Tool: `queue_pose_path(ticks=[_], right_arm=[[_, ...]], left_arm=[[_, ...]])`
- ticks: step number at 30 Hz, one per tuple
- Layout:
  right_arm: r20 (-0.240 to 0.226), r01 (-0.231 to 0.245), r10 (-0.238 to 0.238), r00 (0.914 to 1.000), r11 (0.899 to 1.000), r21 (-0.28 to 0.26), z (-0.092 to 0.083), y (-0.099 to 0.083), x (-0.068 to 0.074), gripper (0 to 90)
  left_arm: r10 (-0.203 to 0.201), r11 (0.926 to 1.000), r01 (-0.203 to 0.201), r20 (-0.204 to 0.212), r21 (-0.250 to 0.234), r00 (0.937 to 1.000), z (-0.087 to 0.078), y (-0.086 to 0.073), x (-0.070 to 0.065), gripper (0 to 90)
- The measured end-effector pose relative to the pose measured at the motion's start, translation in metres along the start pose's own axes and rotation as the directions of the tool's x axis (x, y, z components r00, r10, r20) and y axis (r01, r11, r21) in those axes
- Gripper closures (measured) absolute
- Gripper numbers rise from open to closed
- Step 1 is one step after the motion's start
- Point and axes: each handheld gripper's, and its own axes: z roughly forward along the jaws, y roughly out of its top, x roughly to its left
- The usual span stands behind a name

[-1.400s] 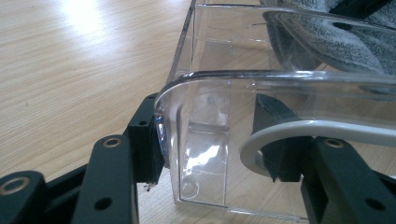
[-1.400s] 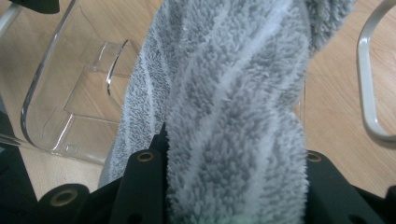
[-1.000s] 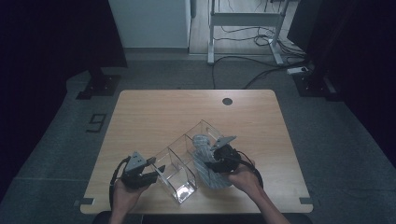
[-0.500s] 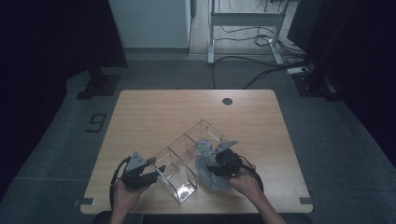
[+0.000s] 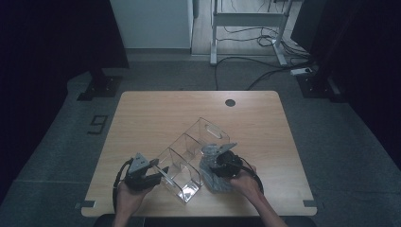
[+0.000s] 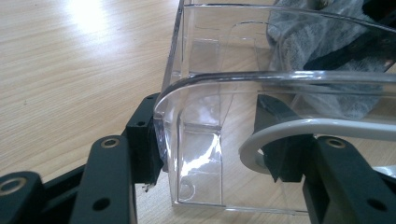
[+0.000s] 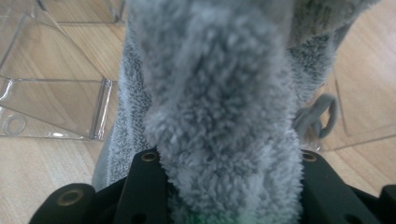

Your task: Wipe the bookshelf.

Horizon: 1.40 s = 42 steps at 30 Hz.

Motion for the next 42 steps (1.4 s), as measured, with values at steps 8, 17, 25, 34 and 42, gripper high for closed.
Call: queue_pose_path(ticks=[8,17,25,34,42], right_arm=[[0.004,-0.009,0.009,1.0000,1.000,0.028,0.011,-0.008,-0.004,63.0],[-0.009,-0.018,0.019,0.9998,1.000,0.023,-0.002,-0.009,-0.004,63.3],[-0.041,-0.015,0.014,0.9991,1.000,-0.027,-0.037,-0.005,-0.002,63.5],[-0.070,0.007,-0.012,0.9974,0.997,-0.072,-0.072,0.015,0.003,63.4],[-0.107,0.021,-0.034,0.9937,0.993,-0.114,-0.098,0.045,0.007,63.3]], left_arm=[[0.010,0.9997,-0.010,0.014,-0.020,0.9999,0.001,-0.002,0.001,44.4],[0.049,0.9981,-0.049,0.016,-0.037,0.9987,-0.005,-0.003,0.004,38.8],[0.064,0.9972,-0.063,0.024,-0.039,0.9977,-0.005,-0.003,0.002,43.7],[0.062,0.9971,-0.060,0.029,-0.046,0.9977,-0.005,-0.004,0.003,43.9],[0.059,0.9972,-0.057,0.037,-0.048,0.9976,-0.005,-0.005,0.004,43.9]])
